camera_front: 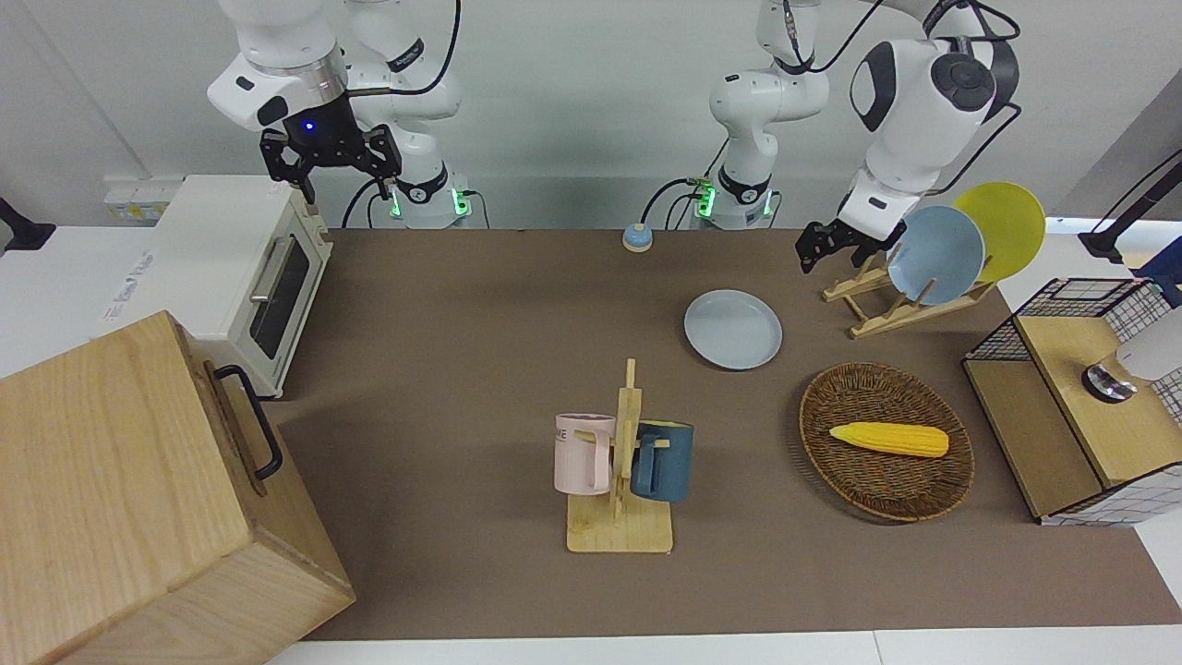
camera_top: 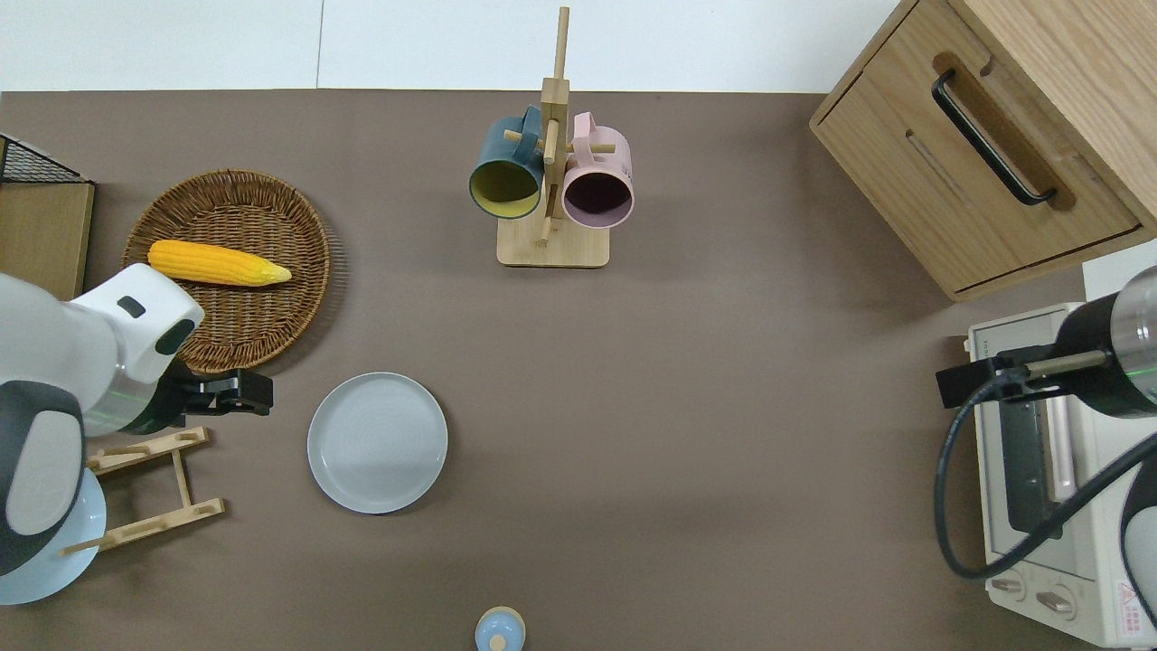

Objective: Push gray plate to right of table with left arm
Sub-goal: 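Move the left gripper forward to the near edge of the gray plate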

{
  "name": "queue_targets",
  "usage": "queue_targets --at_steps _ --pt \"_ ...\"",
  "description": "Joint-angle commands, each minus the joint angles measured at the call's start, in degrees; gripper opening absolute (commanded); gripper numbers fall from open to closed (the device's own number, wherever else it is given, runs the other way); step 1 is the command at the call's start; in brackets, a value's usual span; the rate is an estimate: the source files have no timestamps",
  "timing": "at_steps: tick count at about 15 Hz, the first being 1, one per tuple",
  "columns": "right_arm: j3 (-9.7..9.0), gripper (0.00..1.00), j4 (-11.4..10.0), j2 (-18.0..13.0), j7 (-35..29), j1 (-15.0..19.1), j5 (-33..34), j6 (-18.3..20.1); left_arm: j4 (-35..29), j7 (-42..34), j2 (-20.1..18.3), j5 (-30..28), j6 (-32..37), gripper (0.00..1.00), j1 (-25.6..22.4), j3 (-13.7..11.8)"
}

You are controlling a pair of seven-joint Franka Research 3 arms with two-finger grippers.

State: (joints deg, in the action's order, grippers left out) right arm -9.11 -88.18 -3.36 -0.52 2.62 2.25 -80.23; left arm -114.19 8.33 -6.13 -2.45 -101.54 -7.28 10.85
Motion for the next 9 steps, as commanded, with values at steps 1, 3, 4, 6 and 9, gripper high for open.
queue_targets --at_steps 1,3,4,6,9 --pt "-0.30 0.996 -0.2 -0.6 0.4 0.5 0.0 0.7 -6.6 0.9 -2.0 -2.0 -4.6 0.91 -0.5 0.3" --pt "-0.30 0.996 -0.2 -0.6 0.4 0.5 -0.1 0.7 -8.8 1.3 -2.1 -2.2 -5.8 0.91 -0.4 0.3" --pt "-0.30 0.996 -0.2 -0.6 0.4 0.5 0.0 0.7 -10.5 2.1 -2.4 -2.7 -7.0 0.91 -0.5 0.3" --pt "-0.30 0.996 -0.2 -0.6 0.4 0.5 -0.1 0.7 -13.5 2.6 -2.6 -3.9 -9.4 0.91 -0.5 0.3" --pt "-0.30 0.996 -0.2 -0.6 0.4 0.5 -0.1 0.7 -18.3 2.7 -2.7 -5.2 -15.0 0.91 -0.4 0.3"
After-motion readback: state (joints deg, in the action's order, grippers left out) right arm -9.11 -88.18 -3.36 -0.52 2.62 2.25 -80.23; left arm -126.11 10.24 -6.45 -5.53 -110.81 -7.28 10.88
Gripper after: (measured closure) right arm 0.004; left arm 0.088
